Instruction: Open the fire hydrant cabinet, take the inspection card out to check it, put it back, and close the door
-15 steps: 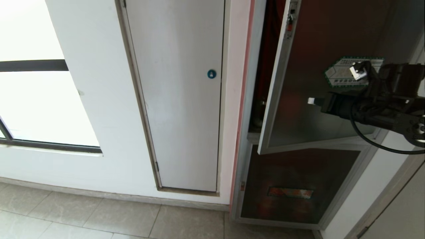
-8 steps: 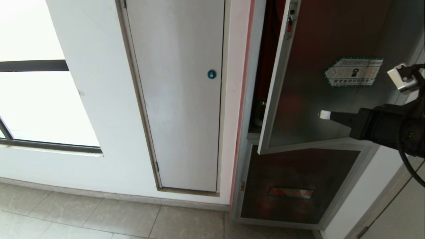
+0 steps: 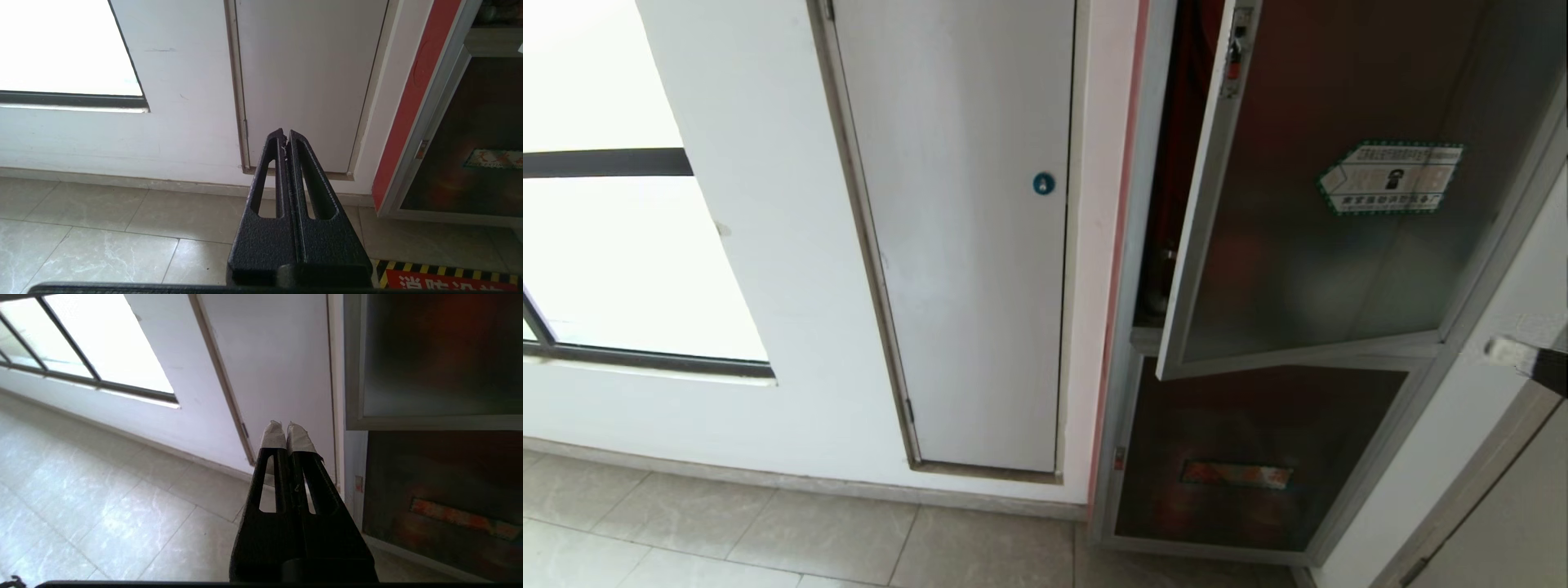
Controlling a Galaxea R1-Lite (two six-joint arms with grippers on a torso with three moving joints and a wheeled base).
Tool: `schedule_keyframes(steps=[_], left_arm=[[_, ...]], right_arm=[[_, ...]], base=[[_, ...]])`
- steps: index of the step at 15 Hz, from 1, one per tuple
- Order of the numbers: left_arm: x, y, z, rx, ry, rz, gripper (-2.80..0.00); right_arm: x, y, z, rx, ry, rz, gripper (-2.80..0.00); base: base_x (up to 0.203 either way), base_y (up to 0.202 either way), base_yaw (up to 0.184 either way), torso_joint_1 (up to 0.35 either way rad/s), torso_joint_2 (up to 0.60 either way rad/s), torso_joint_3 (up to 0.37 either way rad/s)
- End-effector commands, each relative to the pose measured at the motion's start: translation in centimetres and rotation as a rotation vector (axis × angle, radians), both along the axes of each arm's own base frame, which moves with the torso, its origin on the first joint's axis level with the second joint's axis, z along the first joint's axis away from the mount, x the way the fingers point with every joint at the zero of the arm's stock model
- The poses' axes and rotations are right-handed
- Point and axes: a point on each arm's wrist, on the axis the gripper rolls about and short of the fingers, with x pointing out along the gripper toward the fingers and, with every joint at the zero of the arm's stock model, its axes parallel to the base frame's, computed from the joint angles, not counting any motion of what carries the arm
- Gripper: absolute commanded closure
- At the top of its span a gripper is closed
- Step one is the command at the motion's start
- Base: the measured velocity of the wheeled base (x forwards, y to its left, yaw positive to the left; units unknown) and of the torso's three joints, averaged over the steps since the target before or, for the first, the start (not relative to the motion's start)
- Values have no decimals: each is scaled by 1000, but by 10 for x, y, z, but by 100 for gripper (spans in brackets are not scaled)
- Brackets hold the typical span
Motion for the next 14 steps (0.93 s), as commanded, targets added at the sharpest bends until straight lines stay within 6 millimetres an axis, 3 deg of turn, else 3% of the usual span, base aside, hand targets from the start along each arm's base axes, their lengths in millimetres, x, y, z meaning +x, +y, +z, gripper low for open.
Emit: schedule_keyframes(steps=[1,6,12,14], left_arm=[[0,0,-2,0,5,-1,0],[0,0,-2,0,5,1,0],[0,0,-2,0,5,0,0],[0,0,-2,0,5,0,0]], right_arm=[[-41,-6,-4,11,-118,-29,0],[-89,-18,-28,-59,-175,-322,0],[-120,-18,-61,-115,-273,-440,0],[-125,-18,-84,-168,-287,-444,0]], base=[[0,0,0,0,0,0],[0,0,0,0,0,0],[0,0,0,0,0,0],[0,0,0,0,0,0]])
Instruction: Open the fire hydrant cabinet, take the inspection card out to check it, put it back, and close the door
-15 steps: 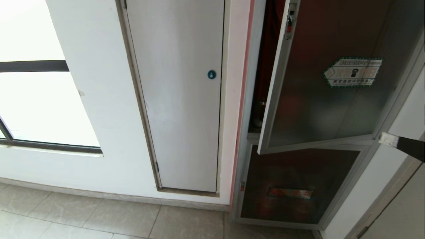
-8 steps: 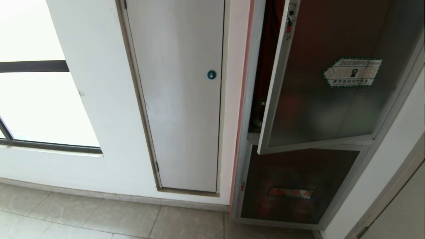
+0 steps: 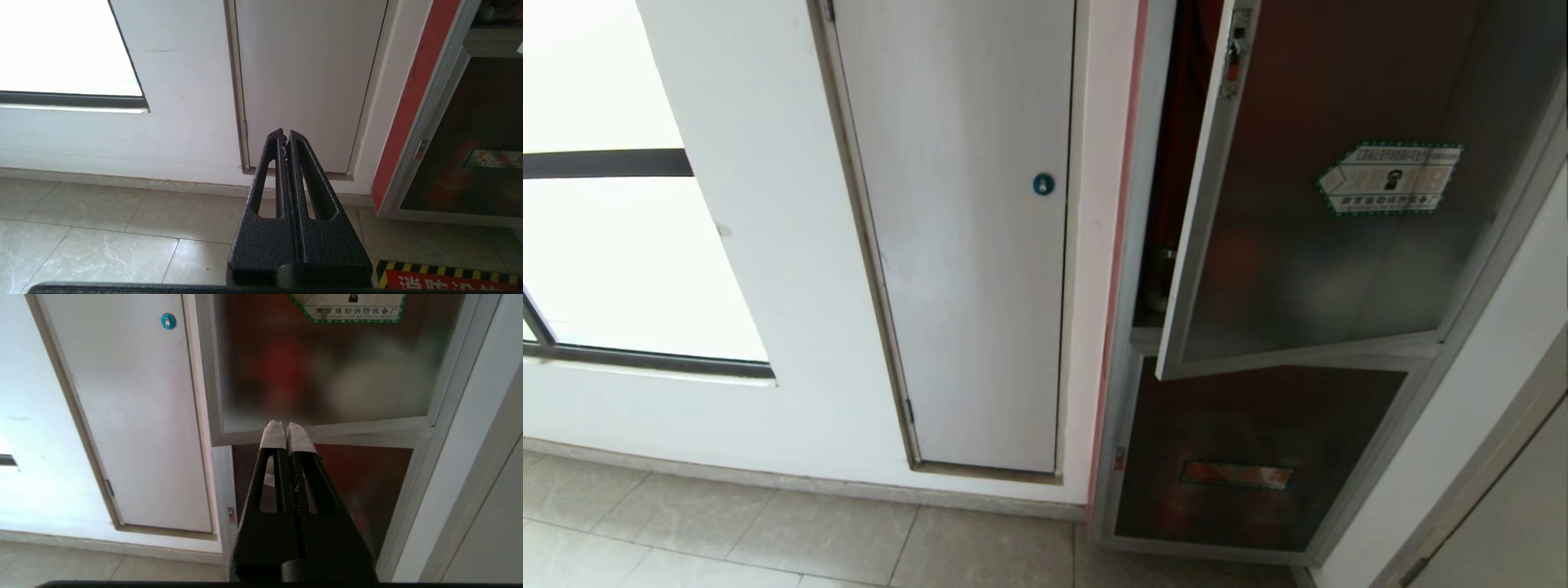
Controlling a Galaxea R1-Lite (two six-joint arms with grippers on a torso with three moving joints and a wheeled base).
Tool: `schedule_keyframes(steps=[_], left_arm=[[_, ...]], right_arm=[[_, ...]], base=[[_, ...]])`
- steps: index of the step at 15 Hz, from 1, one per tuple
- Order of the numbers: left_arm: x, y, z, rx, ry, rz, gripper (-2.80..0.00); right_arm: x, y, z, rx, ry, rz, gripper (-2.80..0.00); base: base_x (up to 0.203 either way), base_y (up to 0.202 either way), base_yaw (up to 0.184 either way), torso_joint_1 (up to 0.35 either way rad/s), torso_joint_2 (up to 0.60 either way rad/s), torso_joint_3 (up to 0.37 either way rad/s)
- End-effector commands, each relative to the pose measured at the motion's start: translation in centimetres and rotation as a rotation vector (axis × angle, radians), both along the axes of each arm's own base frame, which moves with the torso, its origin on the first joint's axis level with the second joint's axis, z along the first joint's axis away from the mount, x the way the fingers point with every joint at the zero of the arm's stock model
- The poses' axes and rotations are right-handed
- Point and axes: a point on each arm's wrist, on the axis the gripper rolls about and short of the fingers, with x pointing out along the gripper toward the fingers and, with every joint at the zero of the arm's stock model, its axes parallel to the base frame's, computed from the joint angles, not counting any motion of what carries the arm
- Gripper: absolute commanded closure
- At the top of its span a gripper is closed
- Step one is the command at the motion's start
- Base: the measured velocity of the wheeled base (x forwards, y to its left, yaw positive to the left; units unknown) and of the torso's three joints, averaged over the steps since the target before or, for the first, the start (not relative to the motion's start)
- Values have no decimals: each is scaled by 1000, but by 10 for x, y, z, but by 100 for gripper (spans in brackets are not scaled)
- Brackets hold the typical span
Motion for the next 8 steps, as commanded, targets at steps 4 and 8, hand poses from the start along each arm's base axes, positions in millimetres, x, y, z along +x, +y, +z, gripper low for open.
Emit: schedule_keyframes(steps=[4,8], left_arm=[[0,0,-2,0,5,-1,0],[0,0,-2,0,5,-1,0]], right_arm=[[-9,1,-47,-51,-29,3,0],[-5,0,-61,-46,0,0,0]], base=[[0,0,0,0,0,0],[0,0,0,0,0,0]])
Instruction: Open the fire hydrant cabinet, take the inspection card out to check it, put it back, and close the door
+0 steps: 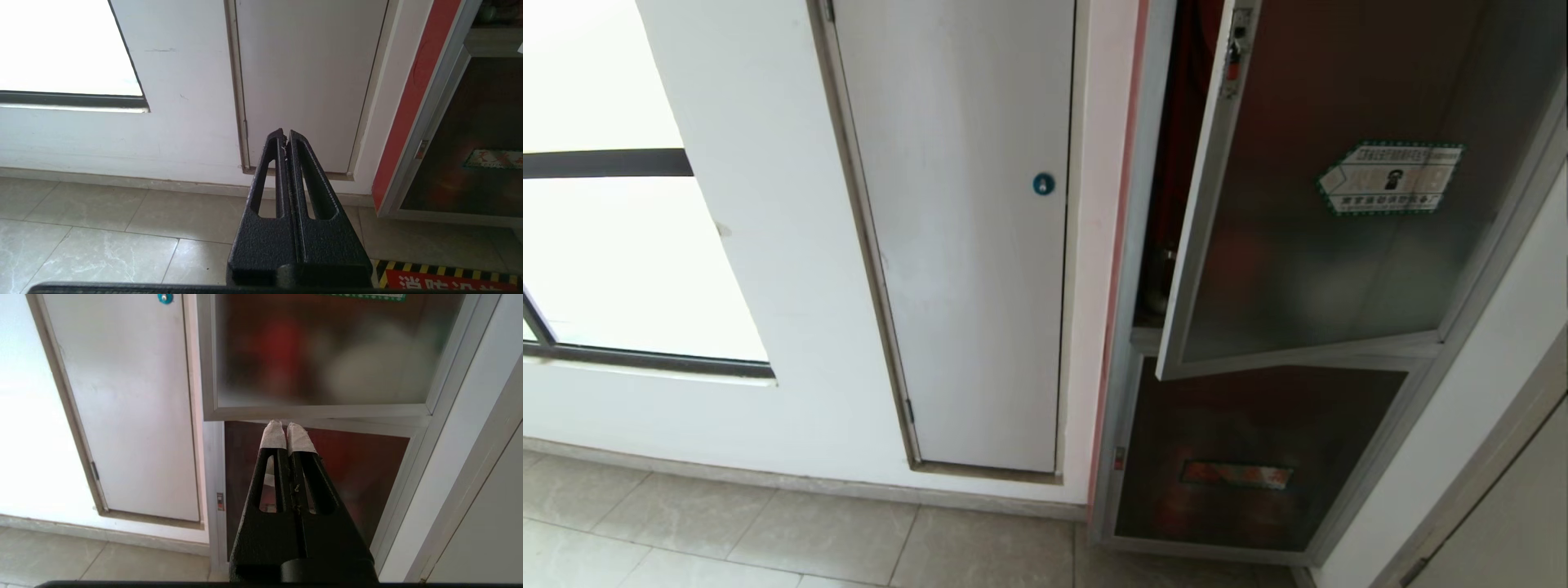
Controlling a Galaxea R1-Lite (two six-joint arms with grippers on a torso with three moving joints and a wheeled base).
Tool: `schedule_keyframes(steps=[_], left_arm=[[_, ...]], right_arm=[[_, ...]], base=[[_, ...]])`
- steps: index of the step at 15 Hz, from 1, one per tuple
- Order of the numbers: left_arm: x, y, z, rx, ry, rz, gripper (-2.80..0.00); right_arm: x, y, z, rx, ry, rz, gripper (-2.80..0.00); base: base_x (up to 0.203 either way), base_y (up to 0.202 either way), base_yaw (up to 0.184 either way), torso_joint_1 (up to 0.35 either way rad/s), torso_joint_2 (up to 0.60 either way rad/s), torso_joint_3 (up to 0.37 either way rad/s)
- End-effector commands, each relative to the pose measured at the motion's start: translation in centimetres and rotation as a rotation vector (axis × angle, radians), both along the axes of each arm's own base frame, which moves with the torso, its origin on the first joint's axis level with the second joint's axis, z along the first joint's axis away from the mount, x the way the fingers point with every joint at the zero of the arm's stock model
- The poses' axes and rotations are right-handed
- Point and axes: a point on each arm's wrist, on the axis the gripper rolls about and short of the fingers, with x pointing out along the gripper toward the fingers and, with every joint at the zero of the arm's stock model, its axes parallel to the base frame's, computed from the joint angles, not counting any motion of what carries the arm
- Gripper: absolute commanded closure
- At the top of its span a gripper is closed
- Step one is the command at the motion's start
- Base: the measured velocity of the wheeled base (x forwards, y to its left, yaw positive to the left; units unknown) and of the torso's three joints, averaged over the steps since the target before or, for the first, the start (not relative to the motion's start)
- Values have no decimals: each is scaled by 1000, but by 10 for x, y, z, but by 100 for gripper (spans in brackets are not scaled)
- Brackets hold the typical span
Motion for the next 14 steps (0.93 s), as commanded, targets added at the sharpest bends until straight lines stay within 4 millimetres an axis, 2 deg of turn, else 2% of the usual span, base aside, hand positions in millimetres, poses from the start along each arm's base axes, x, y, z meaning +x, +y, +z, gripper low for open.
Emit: schedule_keyframes(steps=[1,7,10,14], left_arm=[[0,0,-2,0,5,-1,0],[0,0,-2,0,5,-1,0],[0,0,-2,0,5,-1,0],[0,0,-2,0,5,0,0]], right_arm=[[2,0,-6,0,11,0,0],[12,0,-28,3,29,1,0],[13,0,-30,0,33,0,0],[14,0,-40,7,133,2,0]], base=[[0,0,0,0,0,0],[0,0,0,0,0,0],[0,0,0,0,0,0],[0,0,0,0,0,0]])
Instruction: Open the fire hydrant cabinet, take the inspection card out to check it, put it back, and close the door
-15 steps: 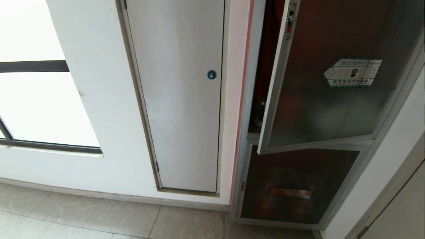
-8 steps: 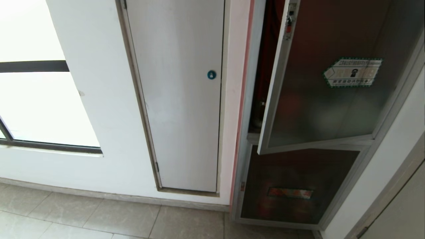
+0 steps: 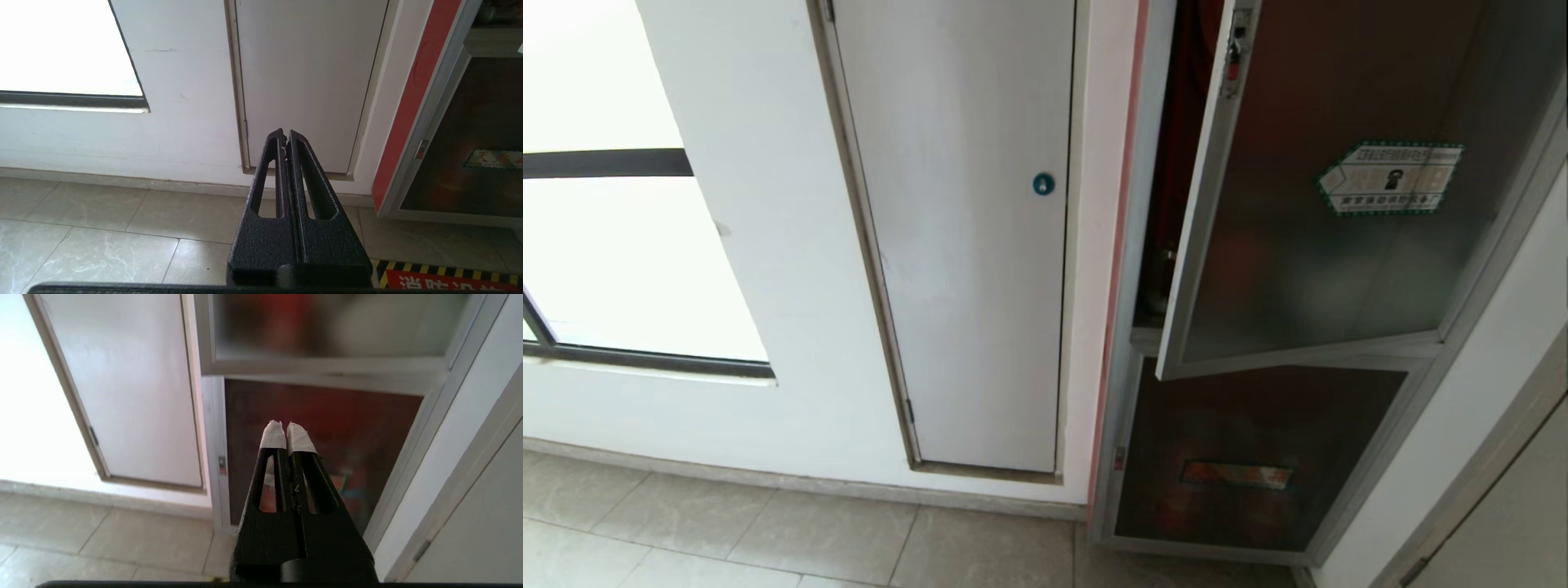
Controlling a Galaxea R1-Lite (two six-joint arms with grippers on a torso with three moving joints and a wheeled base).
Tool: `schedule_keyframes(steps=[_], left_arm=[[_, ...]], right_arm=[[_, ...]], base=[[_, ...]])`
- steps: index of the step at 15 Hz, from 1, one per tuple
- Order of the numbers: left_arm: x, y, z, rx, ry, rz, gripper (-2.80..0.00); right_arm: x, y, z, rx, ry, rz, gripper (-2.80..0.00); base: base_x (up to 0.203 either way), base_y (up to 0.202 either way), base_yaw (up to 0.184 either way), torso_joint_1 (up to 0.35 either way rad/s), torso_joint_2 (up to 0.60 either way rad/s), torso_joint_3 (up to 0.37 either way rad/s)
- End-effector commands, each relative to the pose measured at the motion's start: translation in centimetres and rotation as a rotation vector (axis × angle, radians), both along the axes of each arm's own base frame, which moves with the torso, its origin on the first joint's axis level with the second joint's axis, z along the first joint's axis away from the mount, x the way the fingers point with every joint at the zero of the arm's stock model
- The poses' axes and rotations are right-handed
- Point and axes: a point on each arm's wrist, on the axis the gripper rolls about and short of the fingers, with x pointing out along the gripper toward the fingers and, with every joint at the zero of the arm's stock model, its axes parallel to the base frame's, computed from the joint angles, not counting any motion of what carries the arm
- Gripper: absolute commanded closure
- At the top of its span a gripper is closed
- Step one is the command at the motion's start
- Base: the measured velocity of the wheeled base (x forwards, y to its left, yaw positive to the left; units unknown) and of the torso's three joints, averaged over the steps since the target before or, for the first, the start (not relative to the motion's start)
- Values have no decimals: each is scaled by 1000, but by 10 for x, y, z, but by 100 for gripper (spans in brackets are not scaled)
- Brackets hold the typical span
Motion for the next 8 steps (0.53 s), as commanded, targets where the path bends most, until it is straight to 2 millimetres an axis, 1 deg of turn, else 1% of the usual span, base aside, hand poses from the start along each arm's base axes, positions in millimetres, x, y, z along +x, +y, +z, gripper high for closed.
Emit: schedule_keyframes(steps=[1,8], left_arm=[[0,0,-2,0,5,0,0],[0,0,-2,0,3,0,0]], right_arm=[[0,0,-3,1,24,1,0],[0,0,-7,4,64,4,0]], base=[[0,0,0,0,0,0],[0,0,0,0,0,0]])
